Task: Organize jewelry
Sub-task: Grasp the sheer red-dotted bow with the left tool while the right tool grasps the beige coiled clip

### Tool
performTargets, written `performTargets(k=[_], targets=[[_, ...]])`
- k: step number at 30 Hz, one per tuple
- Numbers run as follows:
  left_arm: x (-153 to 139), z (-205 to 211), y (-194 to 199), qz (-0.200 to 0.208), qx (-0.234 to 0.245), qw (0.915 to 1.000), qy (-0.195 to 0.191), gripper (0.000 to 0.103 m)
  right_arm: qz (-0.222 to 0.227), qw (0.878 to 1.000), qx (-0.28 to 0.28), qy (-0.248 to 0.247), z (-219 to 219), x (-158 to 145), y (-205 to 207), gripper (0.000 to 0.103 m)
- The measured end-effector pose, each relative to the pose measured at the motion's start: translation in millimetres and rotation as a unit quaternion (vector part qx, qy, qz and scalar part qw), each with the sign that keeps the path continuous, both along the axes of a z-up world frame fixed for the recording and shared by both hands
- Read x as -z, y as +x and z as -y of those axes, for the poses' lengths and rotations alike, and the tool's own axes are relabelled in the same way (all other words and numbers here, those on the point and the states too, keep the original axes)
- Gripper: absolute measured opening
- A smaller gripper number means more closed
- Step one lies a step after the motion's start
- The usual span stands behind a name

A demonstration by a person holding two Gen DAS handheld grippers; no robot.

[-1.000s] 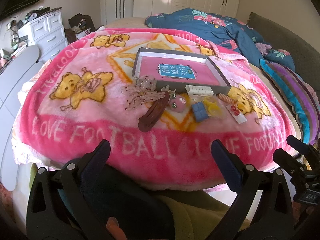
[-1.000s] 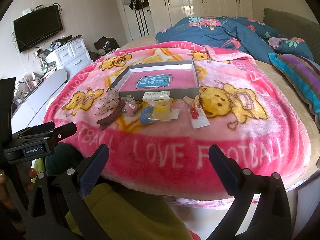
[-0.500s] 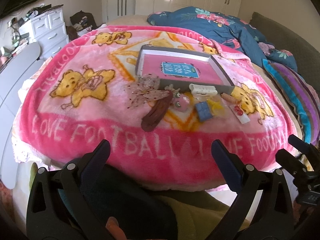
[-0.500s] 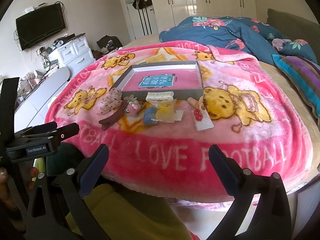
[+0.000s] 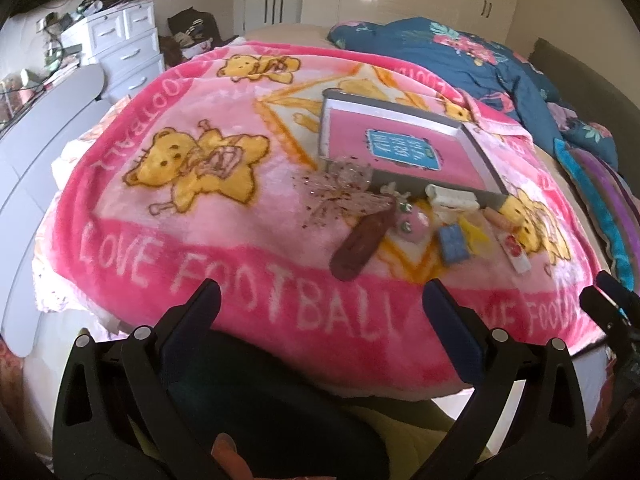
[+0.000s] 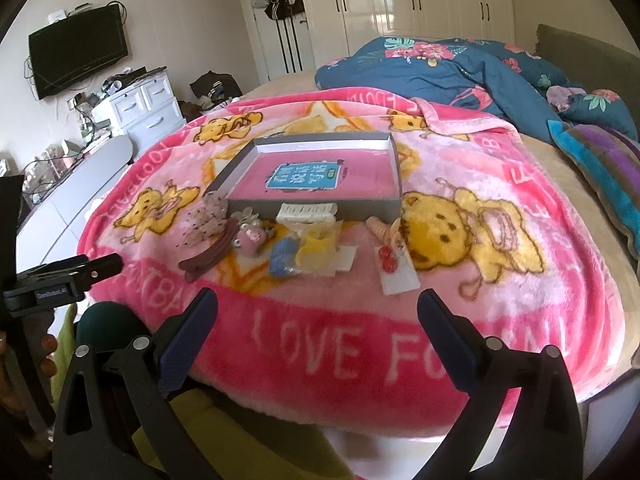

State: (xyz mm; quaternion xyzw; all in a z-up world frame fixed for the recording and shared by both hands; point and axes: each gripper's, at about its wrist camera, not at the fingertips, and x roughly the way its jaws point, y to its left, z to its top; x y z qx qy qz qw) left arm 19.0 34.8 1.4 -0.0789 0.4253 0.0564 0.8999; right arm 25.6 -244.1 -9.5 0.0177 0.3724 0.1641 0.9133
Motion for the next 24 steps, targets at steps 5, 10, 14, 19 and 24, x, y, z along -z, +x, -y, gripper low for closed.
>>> performTargets(k=[5,10,14,19,24], targets=[[2.7,-7.5,16.6,-0.014,0.009,0.9999,-0.004,0.095,-0.002,1.000,0.009,-0.004,5.7,0.9,22.8,0.099],[7.9,-4.8,36.0,-0.022,0.019,0.9996,0.005,0.095,-0.005,1.000,0.017,-0.004,14.6,3.7,44.5,0.099],[13.0,1.3,54.3,-0.027,0.032,0.9990,0.015,0.095,-0.005,0.999,0.030,-0.011,22.9,5.0,63.3,0.099],[22.5,5.4,82.3,-0.041,0.052,0.9978,0.005,0.095,-0.009,0.999,0.043,-0.024,33.7,12.0,85.4,0.099],[36.6,1.4,108.4,-0.052,0.053,0.9972,-0.009,0.095,-0.029,0.998,0.044,-0.035,41.5,30.0,110.2,0.099]])
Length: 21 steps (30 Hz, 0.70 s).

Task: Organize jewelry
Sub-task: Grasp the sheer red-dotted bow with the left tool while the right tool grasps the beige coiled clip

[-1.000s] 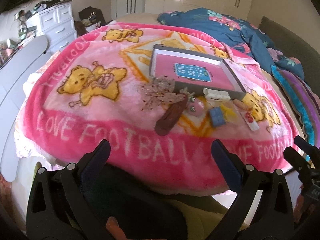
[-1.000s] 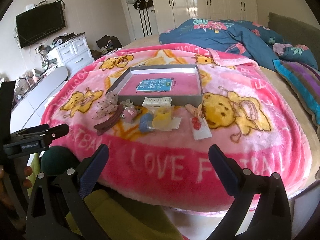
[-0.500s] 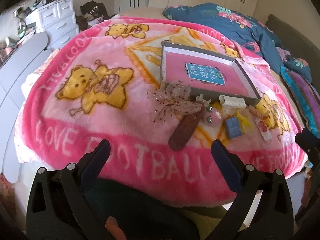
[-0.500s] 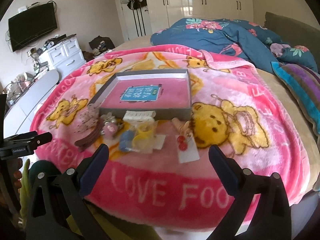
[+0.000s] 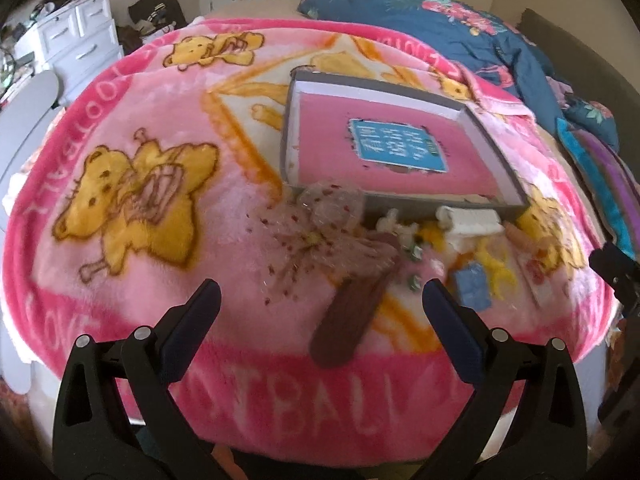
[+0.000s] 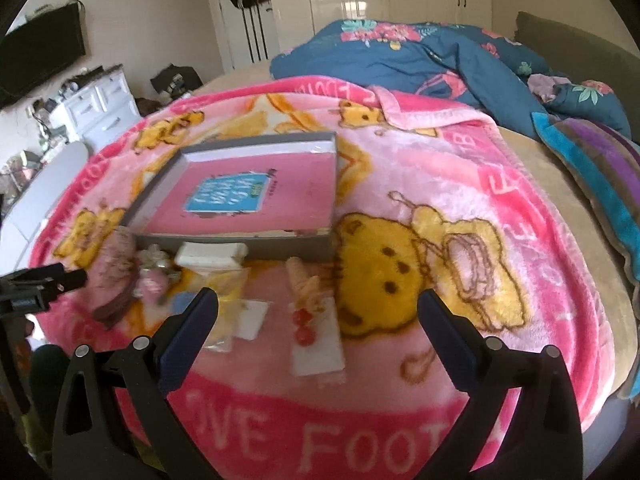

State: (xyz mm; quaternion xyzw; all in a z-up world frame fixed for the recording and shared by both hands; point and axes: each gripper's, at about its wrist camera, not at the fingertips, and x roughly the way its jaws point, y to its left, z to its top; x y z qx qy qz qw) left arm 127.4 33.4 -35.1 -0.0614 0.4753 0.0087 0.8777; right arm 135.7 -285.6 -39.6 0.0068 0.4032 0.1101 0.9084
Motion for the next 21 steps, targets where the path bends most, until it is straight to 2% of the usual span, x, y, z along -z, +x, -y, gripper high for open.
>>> performTargets(k=[5,7,8,12,14,16,19,21], targets=[[16.6,-14.5,20.0,-0.020,-0.011,0.9997,-0.010,0.095,-0.017,0.999,-0.033,-0.011,-6.7,22.4,22.5,0.098],[23.1,-21.3,27.0,-0.028,-0.015,0.9994,-0.016,0.095,-0.026,0.999,-0.042,-0.015,-10.6,31.6,31.1,0.095],[25.1,-23.8,28.9,-0.029,-0.016,0.9993,-0.020,0.095,-0.031,0.998,-0.047,-0.019,-13.9,35.0,33.6,0.084],[33.5,-35.1,38.0,-0.036,-0.023,0.9981,-0.043,0.095,-0.054,0.996,-0.066,-0.022,-22.2,52.5,49.1,0.060],[36.3,-37.7,41.2,-0.036,-0.024,0.9977,-0.051,0.095,-0.062,0.995,-0.070,-0.019,-24.5,59.1,54.1,0.040],[38.4,-37.6,44.3,-0.036,-0.022,0.9976,-0.054,0.095,-0.074,0.994,-0.075,-0.010,-24.5,66.1,58.7,0.026],[43.1,-35.0,51.4,-0.042,-0.017,0.9973,-0.058,0.095,-0.074,0.994,-0.081,0.004,-24.3,68.9,59.6,0.022],[46.2,-33.5,55.2,-0.045,-0.014,0.9969,-0.062,0.091,-0.067,0.994,-0.083,0.005,-23.7,66.2,57.9,0.022]])
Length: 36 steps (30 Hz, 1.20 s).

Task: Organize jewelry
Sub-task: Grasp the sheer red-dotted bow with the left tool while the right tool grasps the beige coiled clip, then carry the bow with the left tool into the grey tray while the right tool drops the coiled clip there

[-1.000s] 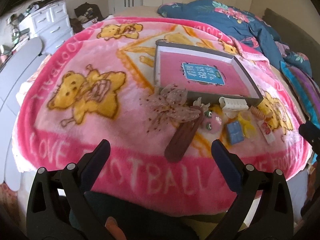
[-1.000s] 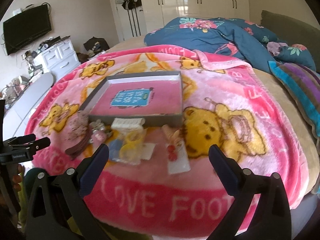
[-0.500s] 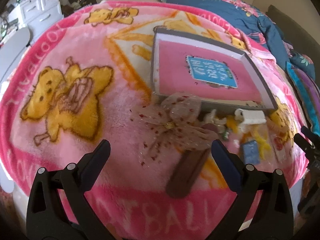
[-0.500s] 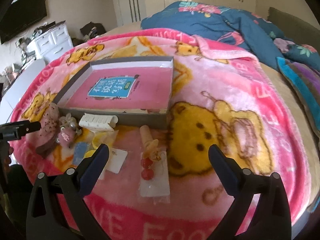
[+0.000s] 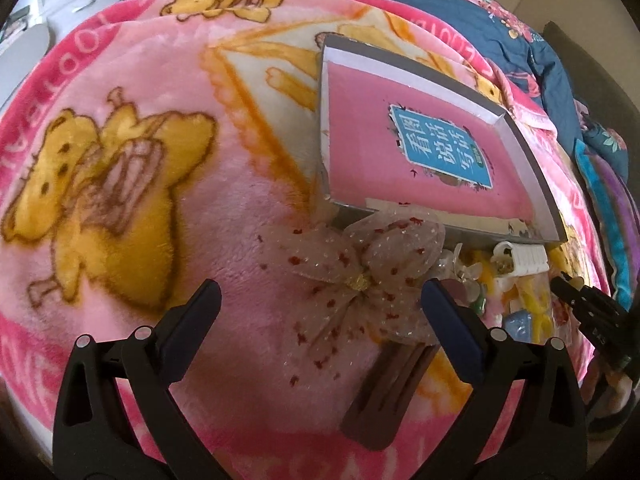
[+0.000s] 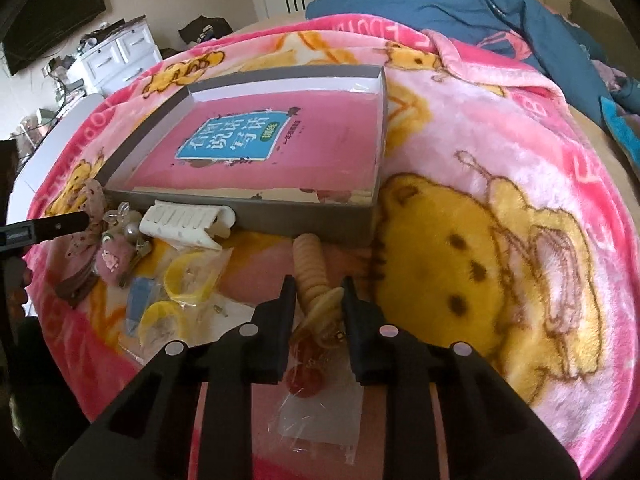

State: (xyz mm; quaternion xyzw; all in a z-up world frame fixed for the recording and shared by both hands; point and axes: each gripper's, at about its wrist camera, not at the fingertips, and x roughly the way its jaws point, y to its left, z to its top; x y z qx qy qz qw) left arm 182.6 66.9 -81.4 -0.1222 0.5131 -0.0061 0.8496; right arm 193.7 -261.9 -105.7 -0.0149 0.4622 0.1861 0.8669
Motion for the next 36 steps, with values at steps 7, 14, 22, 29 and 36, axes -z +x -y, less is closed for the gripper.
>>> performTargets(k=[7,14,22,29,36], targets=[[5.6,13.9,9.8,-0.004,0.031,0.9995,0.003,0.029,0.010,0.999,0.019,0.025,22.2,-15.8,-11.4,0.022],[-18.1,16.4,-7.9,0.032,0.040,0.9987,-0.002,0.011,0.032,0.998,0.036,0.045,40.0,-43.9,-26.4,0.022],[-77.7,4.3,-18.8,0.089,0.024,0.9957,0.007,0.011,0.072,0.995,0.027,0.066,39.8,-84.1,-31.7,0.022],[-112.1,-1.8,4.7,0.118,0.015,0.9927,0.024,0.011,0.096,0.993,0.010,0.074,20.1,-108.6,-10.6,0.022],[-117.2,8.1,33.0,0.120,0.023,0.9923,0.020,0.011,0.106,0.992,-0.010,0.073,-9.0,-119.4,18.3,0.022]])
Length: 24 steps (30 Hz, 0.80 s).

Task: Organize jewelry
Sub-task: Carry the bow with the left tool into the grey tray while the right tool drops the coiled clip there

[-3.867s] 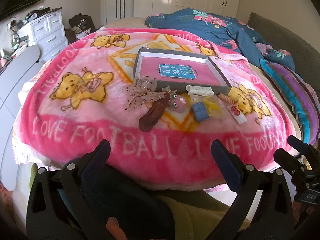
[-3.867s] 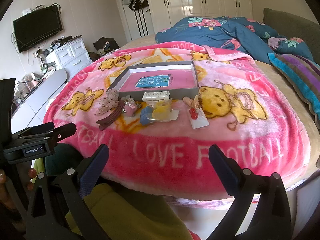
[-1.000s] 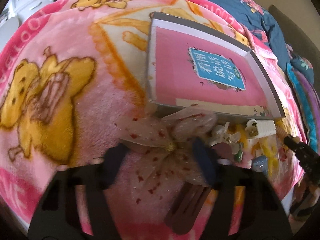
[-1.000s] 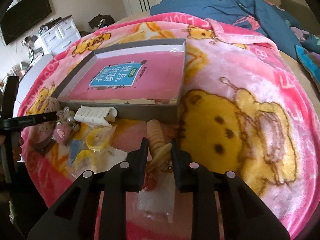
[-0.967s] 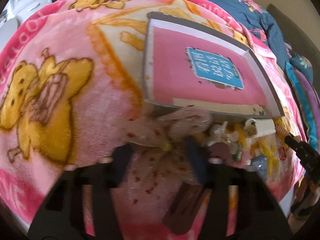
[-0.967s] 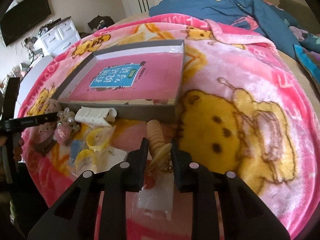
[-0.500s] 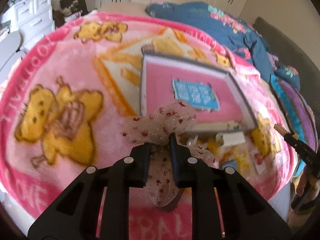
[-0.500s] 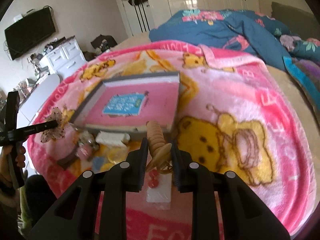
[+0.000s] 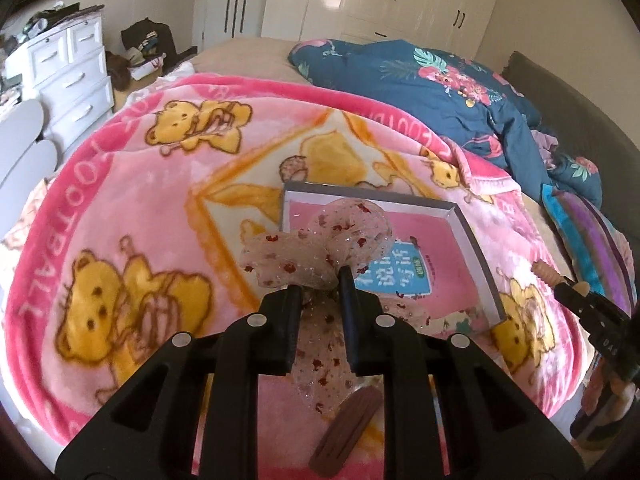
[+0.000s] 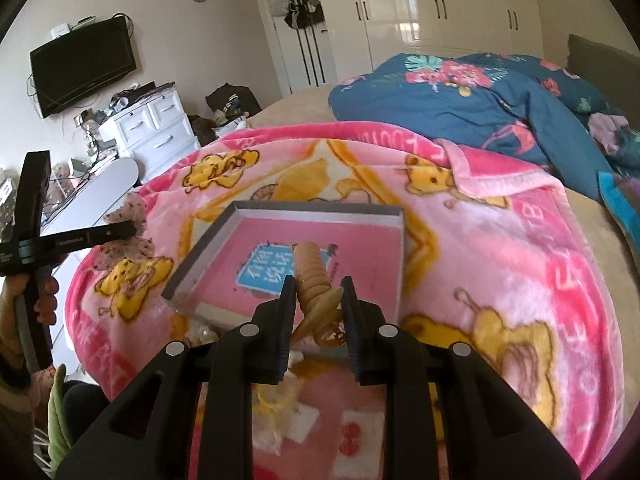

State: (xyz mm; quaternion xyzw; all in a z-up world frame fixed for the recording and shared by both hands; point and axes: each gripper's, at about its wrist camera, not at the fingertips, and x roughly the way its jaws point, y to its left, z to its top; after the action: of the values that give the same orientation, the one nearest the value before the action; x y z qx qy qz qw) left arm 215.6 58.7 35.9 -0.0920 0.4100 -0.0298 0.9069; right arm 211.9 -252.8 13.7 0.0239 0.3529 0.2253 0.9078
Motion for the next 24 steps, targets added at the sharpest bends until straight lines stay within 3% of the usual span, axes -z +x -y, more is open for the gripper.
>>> performTargets(k=[8,16,24], targets=[[22.3,17.6,29.1,-0.018,0.012,0.9998,0.003,0.011,-0.013,1.000,-0.010,-0.011,-25.9,12.5,32.1,0.022],[59.6,26.3,46.1,-0.052,0.011,0.9985,0.009,0.013,-0.049,0.999,-0.003,-0.013,-35.0,48.2,56.8,0.022],[77.6,26.6,50.8,-0.072,0.007,0.9971,0.023,0.020,-0.077,0.997,0.015,-0.021,-35.7,77.2,71.9,0.022]])
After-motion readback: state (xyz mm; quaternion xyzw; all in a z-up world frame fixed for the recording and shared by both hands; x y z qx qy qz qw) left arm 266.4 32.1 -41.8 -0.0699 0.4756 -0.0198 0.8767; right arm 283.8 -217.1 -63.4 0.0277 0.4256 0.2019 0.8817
